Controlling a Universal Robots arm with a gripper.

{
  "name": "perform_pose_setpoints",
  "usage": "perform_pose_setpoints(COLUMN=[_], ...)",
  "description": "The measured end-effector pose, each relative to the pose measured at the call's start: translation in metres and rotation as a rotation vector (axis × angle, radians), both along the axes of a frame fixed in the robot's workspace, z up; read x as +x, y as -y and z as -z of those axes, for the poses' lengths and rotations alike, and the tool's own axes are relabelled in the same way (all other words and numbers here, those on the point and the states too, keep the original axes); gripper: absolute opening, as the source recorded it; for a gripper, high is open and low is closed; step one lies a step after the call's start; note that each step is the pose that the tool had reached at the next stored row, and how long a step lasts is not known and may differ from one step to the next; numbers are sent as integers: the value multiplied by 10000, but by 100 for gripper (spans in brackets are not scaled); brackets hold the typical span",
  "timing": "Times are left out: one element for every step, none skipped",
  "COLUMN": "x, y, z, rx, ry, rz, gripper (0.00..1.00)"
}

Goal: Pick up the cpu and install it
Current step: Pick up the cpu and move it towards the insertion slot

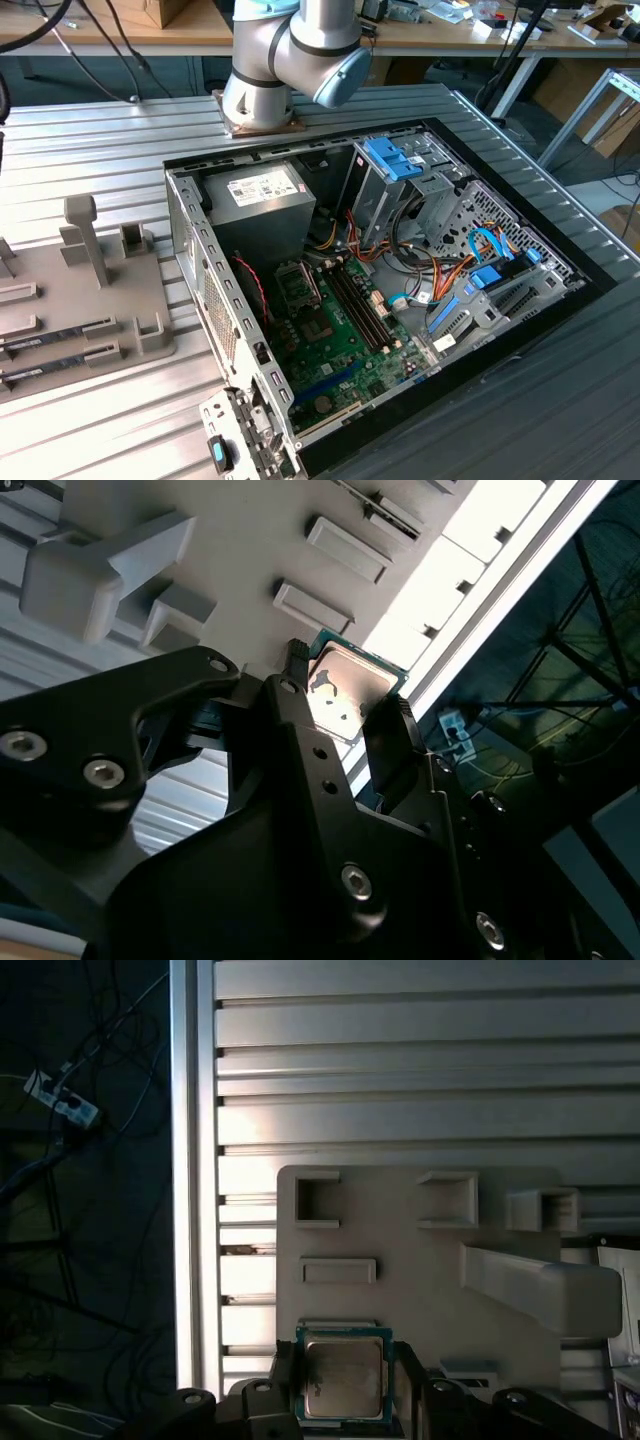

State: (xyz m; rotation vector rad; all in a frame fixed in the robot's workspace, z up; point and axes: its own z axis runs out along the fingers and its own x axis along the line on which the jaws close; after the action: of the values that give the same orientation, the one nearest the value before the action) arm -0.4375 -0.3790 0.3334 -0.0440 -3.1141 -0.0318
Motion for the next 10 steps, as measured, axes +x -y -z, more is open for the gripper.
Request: perform_pose_setpoints(x=[0,0,0,0,0,0,0,0,0,0], y=[0,0,0,0,0,0,0,0,0,0], z=[-8,-20,-30,-45,-55,-65,-81,-97,-116,-132], rx=[1,3,4,6,8,9,12,14,17,20], ry=[0,0,0,0,0,0,1,1,0,1], rz=[0,0,0,0,0,0,0,0,0,0], gripper=[47,47,47,47,47,47,47,47,47,47])
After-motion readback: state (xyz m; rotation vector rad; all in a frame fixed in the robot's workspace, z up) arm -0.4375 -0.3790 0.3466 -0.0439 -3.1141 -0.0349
